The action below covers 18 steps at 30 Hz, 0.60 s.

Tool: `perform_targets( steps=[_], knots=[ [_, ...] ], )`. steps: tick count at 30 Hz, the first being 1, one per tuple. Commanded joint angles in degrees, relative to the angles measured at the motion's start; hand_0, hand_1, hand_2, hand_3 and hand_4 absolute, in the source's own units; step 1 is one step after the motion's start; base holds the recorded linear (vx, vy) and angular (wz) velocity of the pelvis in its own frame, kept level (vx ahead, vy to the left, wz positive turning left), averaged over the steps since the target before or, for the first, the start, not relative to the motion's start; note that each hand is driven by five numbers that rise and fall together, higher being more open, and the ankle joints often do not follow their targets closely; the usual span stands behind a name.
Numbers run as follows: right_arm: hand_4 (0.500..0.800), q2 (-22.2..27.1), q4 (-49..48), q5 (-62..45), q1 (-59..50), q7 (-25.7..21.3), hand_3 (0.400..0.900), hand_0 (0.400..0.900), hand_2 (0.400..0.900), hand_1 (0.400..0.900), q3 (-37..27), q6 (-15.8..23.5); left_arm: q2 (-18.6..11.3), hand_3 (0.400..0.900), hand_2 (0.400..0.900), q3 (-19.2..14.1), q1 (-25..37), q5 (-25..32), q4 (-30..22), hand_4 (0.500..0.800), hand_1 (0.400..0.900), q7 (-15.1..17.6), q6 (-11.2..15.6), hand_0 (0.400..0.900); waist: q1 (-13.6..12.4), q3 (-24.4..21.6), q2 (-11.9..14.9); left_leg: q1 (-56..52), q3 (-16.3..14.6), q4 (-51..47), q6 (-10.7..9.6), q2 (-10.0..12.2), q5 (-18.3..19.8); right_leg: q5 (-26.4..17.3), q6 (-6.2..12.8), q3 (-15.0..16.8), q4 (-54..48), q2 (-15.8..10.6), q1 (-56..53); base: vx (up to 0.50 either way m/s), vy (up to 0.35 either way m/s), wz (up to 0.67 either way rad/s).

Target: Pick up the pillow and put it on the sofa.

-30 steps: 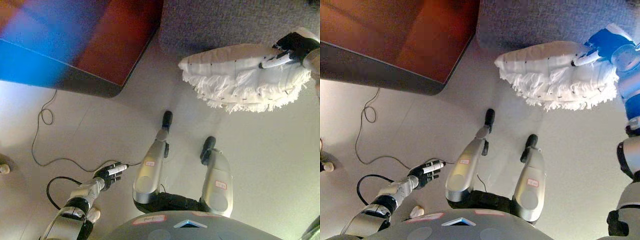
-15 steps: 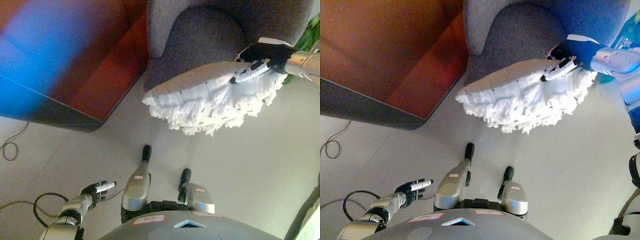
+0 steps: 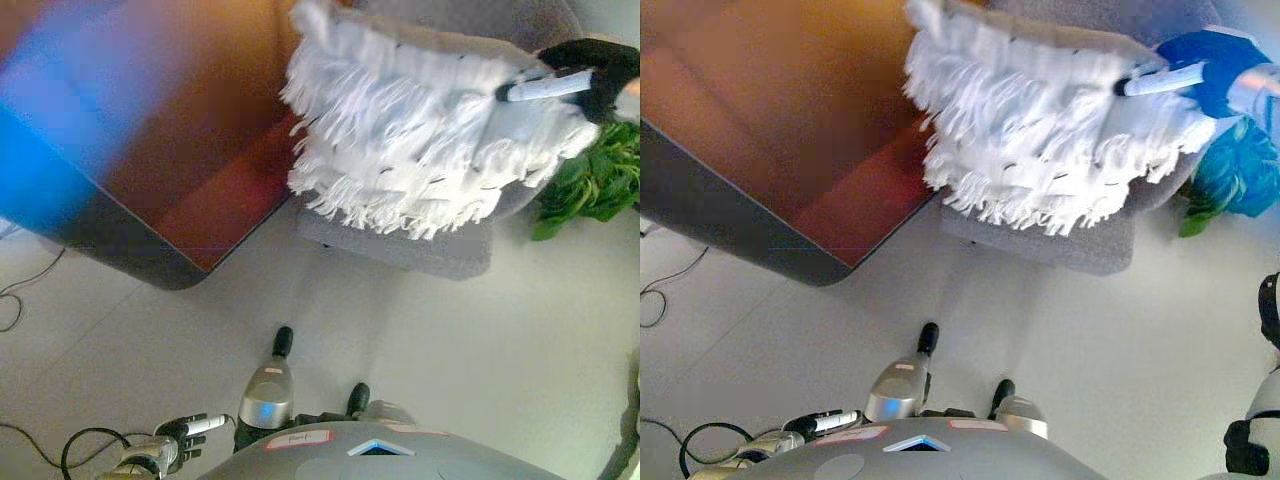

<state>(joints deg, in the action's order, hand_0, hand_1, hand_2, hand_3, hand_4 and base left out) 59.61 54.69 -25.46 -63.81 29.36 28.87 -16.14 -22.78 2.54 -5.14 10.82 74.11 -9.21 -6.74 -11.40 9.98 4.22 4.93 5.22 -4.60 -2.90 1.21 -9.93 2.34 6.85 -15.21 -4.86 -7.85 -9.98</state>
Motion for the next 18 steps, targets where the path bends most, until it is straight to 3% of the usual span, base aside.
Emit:
perform_targets(
  steps=[1, 7, 10, 13, 14, 15, 16, 18],
  knots=[
    [0.5, 2.3, 3.96, -6.93, -14.86, -5.77, 0.4, 0.4, 0.4, 0.4, -2.15, 1.24, -3.56, 0.9, 0.9, 2.3, -4.1, -3.87, 5.17, 0.8, 0.9, 0.53, 0.43, 0.9, -1.37, -5.78, -0.14, -4.74, -0.8, -0.4, -1.45, 1.77, 5.43, -6.38, -0.7, 0.72, 0.48, -0.92, 4.54, 0.03, -0.02, 0.2],
    [0.5, 0.84, 7.64, -10.83, -15.43, -9.04, 0.4, 0.4, 0.4, 0.4, -3.93, -0.59, -3.49, 0.9, 0.9, 3.81, -3.56, -3.43, 3.83, 0.8, 0.9, 0.58, 1.68, 0.9, -3.06, -2.73, -2.49, -1.48, 1.15, -0.4, -1.64, 1.66, 4.44, -6.6, -0.61, -0.35, 0.5, -1.51, 6.95, -0.06, -0.039, 0.18],
    [0.5, 0.62, 9.39, -12.38, -19.6, -11.05, 0.4, 0.4, 0.4, 0.4, -1.66, -4.91, -3.09, 0.9, 0.9, 7.12, -1.19, -1.1, -0.2, 0.8, 0.9, 2.32, -2.75, 0.9, -3.71, -1.49, -3.51, 0.22, 1.27, -0.4, -1.8, 1.65, 4.16, -6.7, -0.68, -0.53, 0.53, -1.74, 8.61, -0.07, -0.088, 0.14],
    [0.5, 1.94, 13.71, -12.71, -23.32, -10.13, 0.4, 0.4, 0.4, 0.4, -0.34, -3.21, -2.74, 0.9, 0.9, 8.53, 1.57, 1.33, -2.42, 0.8, 0.9, 4.19, -4.51, 0.9, -3.78, -0.15, -4.5, 2.88, 1.31, -0.4, -1.98, 1.93, 4.03, -6.8, -0.77, -0.51, 0.49, -1.8, 11.28, -0.19, -0.113, 0.05],
    [0.5, 2.26, 14.11, -11.77, -23.77, -11.94, 0.4, 0.4, 0.4, 0.4, -0.39, -2.52, -2.63, 0.9, 0.9, 9.08, 2.68, 2.32, -3.05, 0.8, 0.9, 4.76, -5.39, 0.9, -3.54, 0.57, -5.0, 4.0, 1.32, -0.4, -1.98, 1.96, 3.83, -7.03, -0.75, -0.54, 0.48, -1.89, 12.55, -0.19, -0.059, -0.02],
    [0.574, 2.48, 14.65, -11.8, -23.9, -16.42, 0.524, 0.524, 0.524, 0.524, -0.31, -2.02, -2.33, 0.9, 0.9, 9.68, 3.35, 3.48, -3.25, 0.8, 0.9, 5.35, -5.62, 0.9, -3.23, 1.29, -5.47, 4.87, 1.33, -0.4, -2.0, 1.96, 3.62, -7.26, -0.72, -0.45, 0.52, -2.02, 13.59, -0.23, -0.053, -0.04],
    [0.8, 1.97, 14.88, -12.77, -23.23, -17.5, 0.9, 0.9, 0.9, 0.9, -1.07, -2.95, -1.74, 0.9, 0.9, 9.43, 3.81, 4.16, -3.73, 0.8, 0.9, 6.09, -5.73, 0.9, -2.83, 2.41, -6.25, 5.69, 1.28, -0.4, -2.07, 2.01, 3.49, -7.57, -0.6, -0.21, 0.58, -2.24, 14.72, -0.17, -0.016, -0.06],
    [0.8, 1.64, 15.1, -12.0, -22.86, -18.7, 0.9, 0.9, 0.9, 0.9, -1.36, -3.26, -1.53, 0.9, 0.9, 9.45, 4.31, 5.97, -3.69, 0.8, 0.9, 7.12, -4.96, 0.9, -2.37, 3.57, -7.01, 6.57, 0.95, -0.4, -2.15, 2.02, 3.28, -7.83, -0.66, 0.03, 0.6, -2.44, 15.82, -0.14, 0.01, -0.09]
  ],
)
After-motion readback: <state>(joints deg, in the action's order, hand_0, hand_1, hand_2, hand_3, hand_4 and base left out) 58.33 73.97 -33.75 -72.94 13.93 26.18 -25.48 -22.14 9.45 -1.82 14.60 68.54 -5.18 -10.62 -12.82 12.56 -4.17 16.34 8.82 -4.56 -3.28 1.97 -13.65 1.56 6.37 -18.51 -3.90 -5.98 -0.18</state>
